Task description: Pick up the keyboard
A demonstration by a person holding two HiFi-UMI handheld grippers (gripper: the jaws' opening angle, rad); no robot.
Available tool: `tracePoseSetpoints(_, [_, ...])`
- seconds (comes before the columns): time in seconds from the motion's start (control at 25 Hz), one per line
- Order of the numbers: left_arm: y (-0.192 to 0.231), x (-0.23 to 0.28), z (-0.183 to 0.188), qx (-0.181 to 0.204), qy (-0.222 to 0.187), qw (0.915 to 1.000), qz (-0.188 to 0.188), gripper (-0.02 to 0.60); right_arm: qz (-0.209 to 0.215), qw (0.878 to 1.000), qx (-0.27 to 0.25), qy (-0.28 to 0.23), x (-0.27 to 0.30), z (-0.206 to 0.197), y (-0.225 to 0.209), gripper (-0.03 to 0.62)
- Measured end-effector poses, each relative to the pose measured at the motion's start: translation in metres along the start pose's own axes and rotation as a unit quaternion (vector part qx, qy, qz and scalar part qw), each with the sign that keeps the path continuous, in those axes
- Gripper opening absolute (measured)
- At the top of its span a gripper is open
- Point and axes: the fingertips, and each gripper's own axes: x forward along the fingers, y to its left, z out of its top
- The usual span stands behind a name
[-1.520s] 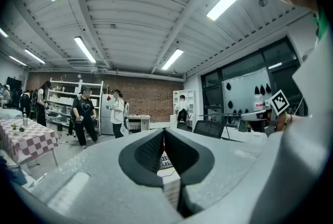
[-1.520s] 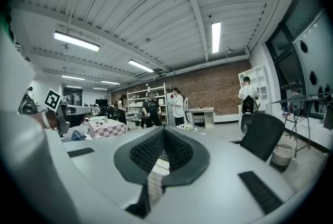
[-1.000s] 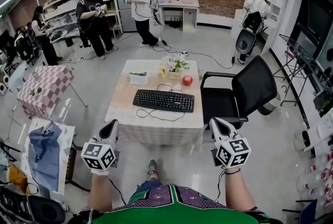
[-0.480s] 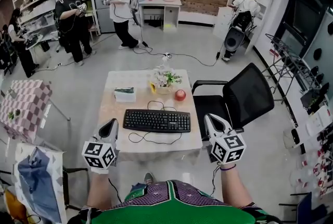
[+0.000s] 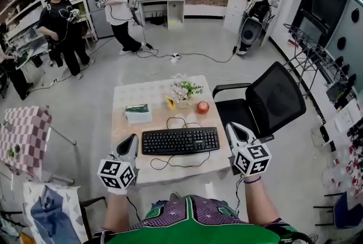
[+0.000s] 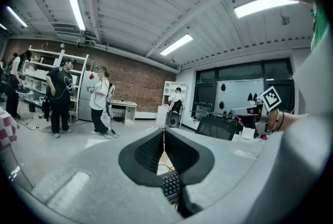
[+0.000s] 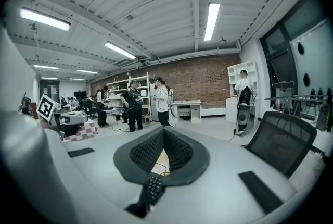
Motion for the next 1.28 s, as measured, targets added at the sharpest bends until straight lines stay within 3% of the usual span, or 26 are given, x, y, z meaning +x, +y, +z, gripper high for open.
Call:
tracePoseSetpoints(0.24, [0.027, 0.021, 0.004, -0.001, -0.013, 0.9999, 0.000, 0.018, -0.033, 0.999, -0.015, -0.006, 0.015, 0.007, -0.005, 0.001])
tracePoseSetpoints(0.48, [0.041, 0.028, 0.012, -0.014, -0.028, 0.9995, 0.011, 0.021, -0.035, 0.999, -0.014, -0.020, 0.035, 0.018, -0.021, 0.015])
tracePoseSetpoints(0.56, [0.044, 0.033, 0.018, -0.022, -0.038, 0.9990, 0.013, 0.052, -0.027, 0.999, -0.016, -0.021, 0.047, 0.022, -0.025, 0.105])
tracePoseSetpoints(0.72, [0.049, 0.047, 0.025, -0.039, -0.055, 0.9977, 0.011, 0.220, 0.020, 1.000, -0.001, -0.013, 0.070, 0.022, -0.027, 0.246])
tracePoseSetpoints(0.8, [0.050, 0.056, 0.020, -0.029, -0.042, 0.9986, 0.017, 0.241, 0.040, 0.999, 0.017, -0.006, 0.079, 0.015, -0.030, 0.276])
tracePoseSetpoints(1.0, [0.051, 0.079, -0.003, -0.008, -0.001, 0.9998, 0.019, 0.241, 0.046, 0.998, 0.028, 0.023, 0.095, -0.013, -0.044, 0.278])
tracePoseSetpoints(1.28, [0.066, 0.111, -0.049, -0.025, 0.057, 0.9979, 0.019, 0.241, 0.054, 0.994, 0.033, 0.086, 0.117, -0.060, -0.063, 0.278])
